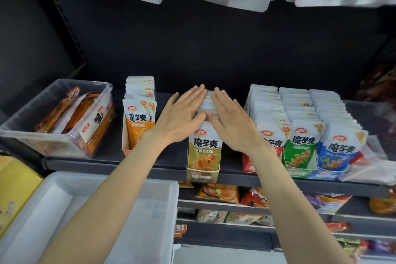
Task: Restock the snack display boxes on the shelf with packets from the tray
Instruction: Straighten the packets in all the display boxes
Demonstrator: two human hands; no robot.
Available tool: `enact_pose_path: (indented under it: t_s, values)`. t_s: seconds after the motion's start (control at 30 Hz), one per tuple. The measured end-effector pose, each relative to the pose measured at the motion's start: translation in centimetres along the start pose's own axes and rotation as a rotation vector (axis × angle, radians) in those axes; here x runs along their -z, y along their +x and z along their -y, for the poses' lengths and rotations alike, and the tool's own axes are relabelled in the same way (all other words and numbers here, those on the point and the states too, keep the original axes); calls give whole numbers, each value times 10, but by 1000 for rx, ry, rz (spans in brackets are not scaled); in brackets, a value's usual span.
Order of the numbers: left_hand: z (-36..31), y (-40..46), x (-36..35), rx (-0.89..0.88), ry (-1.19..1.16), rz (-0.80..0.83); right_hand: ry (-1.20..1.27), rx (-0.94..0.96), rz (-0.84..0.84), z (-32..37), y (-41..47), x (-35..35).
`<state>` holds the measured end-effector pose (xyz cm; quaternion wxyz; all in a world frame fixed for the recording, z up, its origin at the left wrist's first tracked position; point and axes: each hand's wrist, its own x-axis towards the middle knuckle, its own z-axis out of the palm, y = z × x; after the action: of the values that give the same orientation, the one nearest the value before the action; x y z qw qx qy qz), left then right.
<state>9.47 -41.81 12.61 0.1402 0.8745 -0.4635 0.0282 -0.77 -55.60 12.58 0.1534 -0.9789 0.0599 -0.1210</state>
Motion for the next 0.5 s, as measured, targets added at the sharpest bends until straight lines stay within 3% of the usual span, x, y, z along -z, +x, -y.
enact_pose_path:
  t_s: [0.33, 0.5]
  values:
    - [1, 6, 9, -20, 60, 116, -46, -86, 227, 7, 18, 23]
    - [2, 11, 8, -5, -24, 135, 40, -117, 245, 6, 17, 25]
